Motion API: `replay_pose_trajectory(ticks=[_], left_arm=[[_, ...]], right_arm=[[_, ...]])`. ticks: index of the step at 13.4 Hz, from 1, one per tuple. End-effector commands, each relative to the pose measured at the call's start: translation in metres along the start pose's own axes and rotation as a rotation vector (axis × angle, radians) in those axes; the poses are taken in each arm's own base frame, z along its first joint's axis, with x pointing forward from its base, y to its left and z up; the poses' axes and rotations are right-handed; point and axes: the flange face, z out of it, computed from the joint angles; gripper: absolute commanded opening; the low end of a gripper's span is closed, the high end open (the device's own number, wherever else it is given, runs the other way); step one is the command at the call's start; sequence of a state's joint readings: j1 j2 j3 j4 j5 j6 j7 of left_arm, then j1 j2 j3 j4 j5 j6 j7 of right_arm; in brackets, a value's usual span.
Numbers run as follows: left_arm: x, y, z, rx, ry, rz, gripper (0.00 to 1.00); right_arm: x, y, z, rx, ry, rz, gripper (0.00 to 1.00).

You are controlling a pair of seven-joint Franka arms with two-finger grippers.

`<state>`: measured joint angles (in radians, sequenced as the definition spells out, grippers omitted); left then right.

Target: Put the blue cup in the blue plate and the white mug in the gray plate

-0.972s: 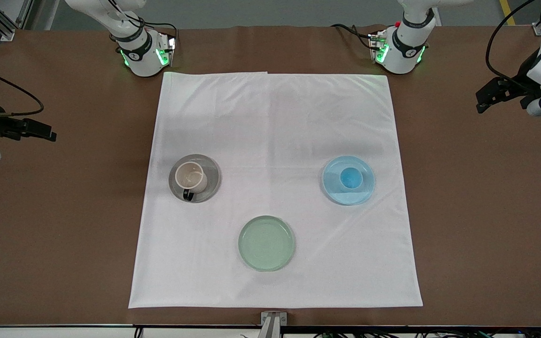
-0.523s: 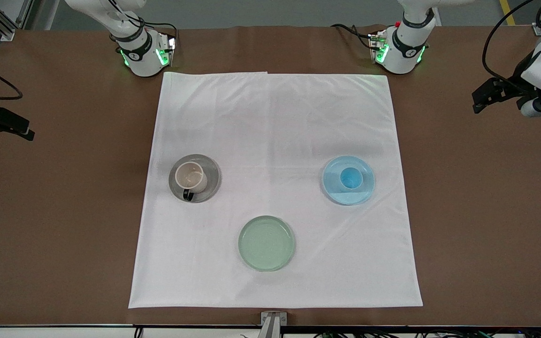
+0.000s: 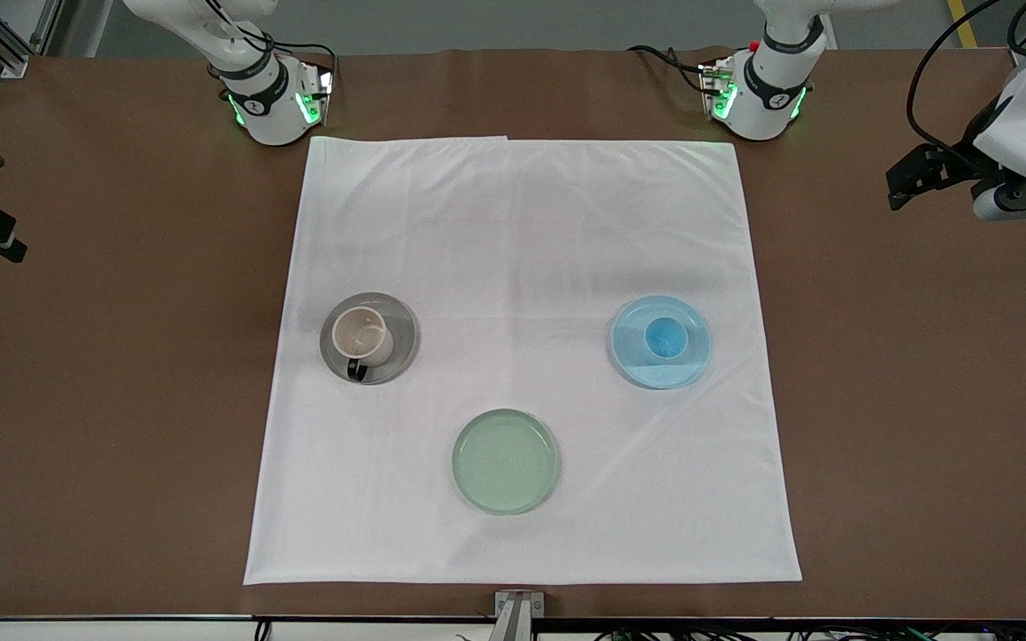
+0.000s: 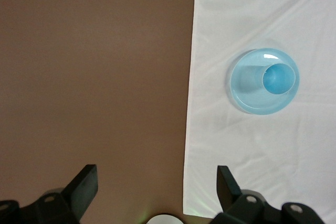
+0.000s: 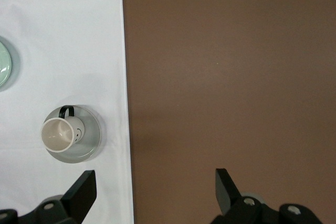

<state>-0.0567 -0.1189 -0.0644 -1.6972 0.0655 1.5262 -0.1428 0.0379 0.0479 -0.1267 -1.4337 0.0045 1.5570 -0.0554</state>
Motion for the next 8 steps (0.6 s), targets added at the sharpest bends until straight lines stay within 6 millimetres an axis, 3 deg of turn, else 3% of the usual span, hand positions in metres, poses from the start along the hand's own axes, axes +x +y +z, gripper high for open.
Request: replay_pose_trajectory(ticks=[1, 8], left_arm=[[-0.0042, 0.0060, -0.0122, -0.036, 0.004, 0.013, 1.00], [-0.0011, 0.0032, -0.0126, -0.045, 0.006, 0.023, 1.00]], right_arm=[[-0.0005, 0.0013, -0.0031, -0.011, 0.002, -0.004, 1.00], [-0.0003, 0.0003, -0.0033, -0.009, 0.004, -0.007, 1.00]])
